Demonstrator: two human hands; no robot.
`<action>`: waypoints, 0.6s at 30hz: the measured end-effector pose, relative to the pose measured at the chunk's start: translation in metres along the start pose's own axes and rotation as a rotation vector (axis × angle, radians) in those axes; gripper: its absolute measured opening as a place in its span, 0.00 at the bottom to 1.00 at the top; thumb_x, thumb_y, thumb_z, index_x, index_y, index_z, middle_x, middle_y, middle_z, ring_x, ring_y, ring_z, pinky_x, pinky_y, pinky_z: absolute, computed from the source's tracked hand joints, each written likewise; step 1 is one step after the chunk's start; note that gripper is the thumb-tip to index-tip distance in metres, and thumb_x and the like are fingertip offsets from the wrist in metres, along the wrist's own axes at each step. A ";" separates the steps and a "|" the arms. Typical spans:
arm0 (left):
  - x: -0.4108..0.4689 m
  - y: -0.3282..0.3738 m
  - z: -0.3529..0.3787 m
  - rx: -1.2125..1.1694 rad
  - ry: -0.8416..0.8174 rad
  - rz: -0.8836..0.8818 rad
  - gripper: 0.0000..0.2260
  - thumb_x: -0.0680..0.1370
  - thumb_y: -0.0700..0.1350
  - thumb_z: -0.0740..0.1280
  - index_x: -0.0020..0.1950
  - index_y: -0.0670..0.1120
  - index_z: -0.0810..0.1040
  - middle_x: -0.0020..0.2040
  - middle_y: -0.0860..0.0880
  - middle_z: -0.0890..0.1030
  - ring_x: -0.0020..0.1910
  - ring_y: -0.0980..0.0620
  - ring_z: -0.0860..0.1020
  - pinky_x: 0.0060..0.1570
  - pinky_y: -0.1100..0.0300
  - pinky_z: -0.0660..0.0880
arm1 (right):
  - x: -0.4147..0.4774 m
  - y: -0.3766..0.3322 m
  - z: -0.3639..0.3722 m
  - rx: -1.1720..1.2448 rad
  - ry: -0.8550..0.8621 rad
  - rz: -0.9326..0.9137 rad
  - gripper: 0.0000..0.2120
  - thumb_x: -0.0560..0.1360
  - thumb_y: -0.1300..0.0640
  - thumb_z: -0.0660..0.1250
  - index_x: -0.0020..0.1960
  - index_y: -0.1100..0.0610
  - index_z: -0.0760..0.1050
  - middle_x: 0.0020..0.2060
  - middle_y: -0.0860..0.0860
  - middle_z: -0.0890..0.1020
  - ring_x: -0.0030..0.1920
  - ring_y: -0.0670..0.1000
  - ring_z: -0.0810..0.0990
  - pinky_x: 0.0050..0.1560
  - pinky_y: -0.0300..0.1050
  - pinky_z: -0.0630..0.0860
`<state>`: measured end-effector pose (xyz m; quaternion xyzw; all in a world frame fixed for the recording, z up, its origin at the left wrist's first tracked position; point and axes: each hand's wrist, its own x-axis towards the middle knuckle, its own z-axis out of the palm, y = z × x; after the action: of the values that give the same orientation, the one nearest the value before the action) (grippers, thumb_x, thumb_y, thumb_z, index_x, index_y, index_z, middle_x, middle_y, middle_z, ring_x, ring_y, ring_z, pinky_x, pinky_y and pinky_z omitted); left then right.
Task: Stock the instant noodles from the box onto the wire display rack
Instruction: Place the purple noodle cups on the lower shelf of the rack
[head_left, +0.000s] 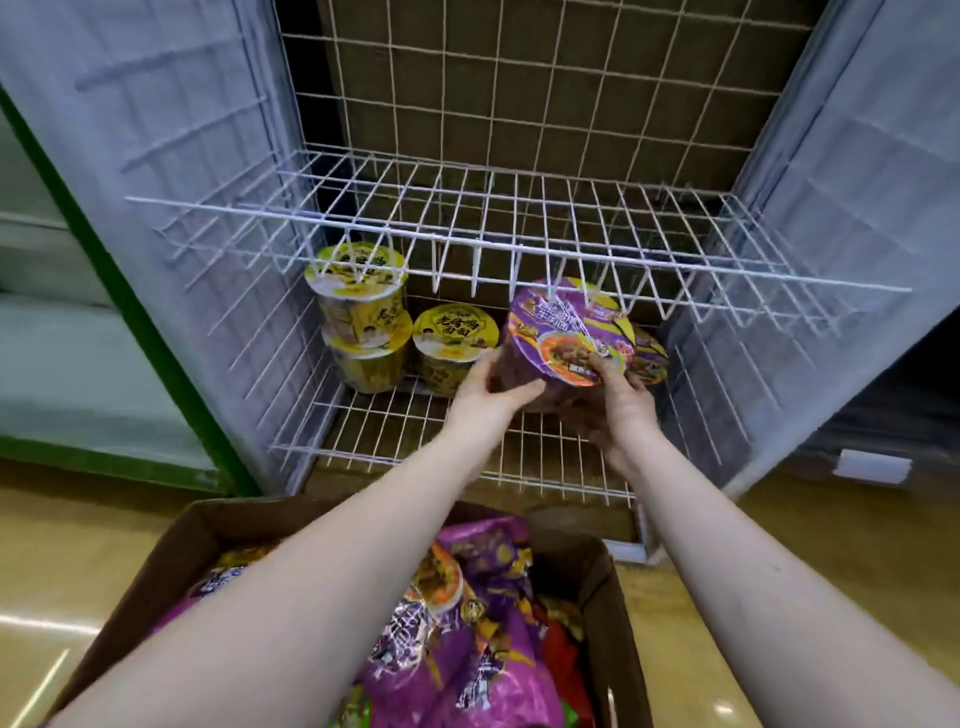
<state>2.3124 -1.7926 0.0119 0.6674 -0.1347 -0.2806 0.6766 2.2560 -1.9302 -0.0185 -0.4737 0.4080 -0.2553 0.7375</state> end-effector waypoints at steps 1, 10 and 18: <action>0.008 0.002 0.001 -0.006 -0.026 0.025 0.26 0.73 0.38 0.71 0.69 0.48 0.68 0.61 0.49 0.77 0.59 0.52 0.74 0.62 0.57 0.70 | 0.006 -0.003 0.005 -0.001 -0.008 0.005 0.25 0.69 0.48 0.72 0.64 0.52 0.72 0.56 0.57 0.81 0.54 0.59 0.80 0.35 0.46 0.79; 0.076 0.014 0.012 -0.049 -0.149 -0.015 0.34 0.74 0.35 0.69 0.76 0.45 0.58 0.69 0.45 0.71 0.67 0.49 0.70 0.59 0.63 0.67 | 0.064 -0.017 0.023 0.016 0.034 0.071 0.33 0.63 0.40 0.73 0.63 0.54 0.72 0.55 0.55 0.81 0.53 0.55 0.80 0.41 0.49 0.80; 0.110 0.005 0.011 0.116 -0.307 -0.185 0.34 0.74 0.42 0.70 0.76 0.52 0.58 0.68 0.46 0.73 0.64 0.46 0.73 0.61 0.55 0.70 | 0.082 -0.007 0.031 0.028 -0.026 0.030 0.19 0.77 0.49 0.63 0.65 0.55 0.71 0.57 0.57 0.80 0.52 0.58 0.81 0.30 0.42 0.79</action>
<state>2.3960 -1.8633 -0.0039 0.6641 -0.1900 -0.4320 0.5798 2.3262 -1.9807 -0.0348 -0.4603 0.4018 -0.2437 0.7532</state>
